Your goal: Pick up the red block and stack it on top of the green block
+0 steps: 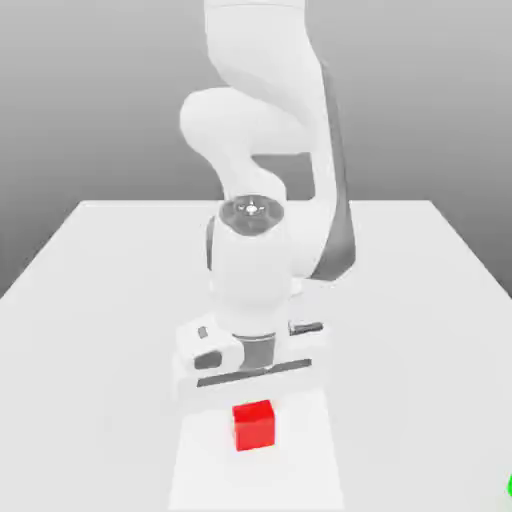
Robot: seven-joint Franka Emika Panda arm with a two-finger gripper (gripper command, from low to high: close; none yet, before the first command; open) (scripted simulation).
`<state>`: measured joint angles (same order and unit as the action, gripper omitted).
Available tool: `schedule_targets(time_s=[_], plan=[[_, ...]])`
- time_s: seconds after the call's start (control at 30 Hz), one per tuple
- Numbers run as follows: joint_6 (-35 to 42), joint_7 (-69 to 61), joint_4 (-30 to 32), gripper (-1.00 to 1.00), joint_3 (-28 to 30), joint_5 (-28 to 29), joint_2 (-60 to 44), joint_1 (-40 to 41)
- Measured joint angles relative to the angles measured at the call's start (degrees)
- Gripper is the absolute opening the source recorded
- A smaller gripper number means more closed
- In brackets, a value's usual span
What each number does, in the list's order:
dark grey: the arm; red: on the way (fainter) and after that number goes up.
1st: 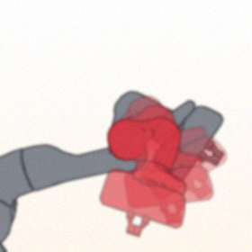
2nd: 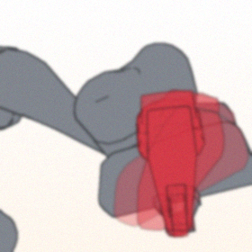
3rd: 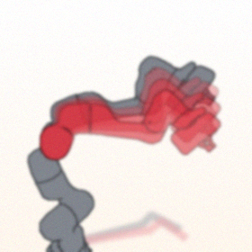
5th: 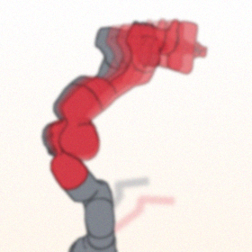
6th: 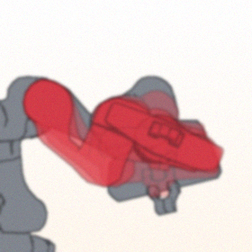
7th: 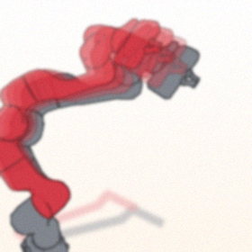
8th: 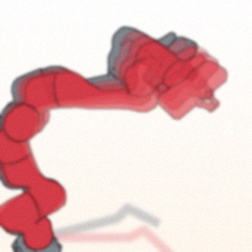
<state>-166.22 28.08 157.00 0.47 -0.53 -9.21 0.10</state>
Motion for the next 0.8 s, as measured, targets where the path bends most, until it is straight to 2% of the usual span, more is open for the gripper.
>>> schedule_targets(time_s=[0.1,0.17,0.7,0.8], plan=[[5.1,0.2,0.9,-1.00,-0.1,0.3,6.0,0.2],[7.8,1.6,-1.5,-1.00,-1.3,0.7,6.1,-2.0],[24.1,20.2,-33.9,-1.00,-10.9,6.1,-10.5,-21.0],[22.7,22.6,-37.2,-1.00,-10.9,7.5,-15.1,-23.5]])
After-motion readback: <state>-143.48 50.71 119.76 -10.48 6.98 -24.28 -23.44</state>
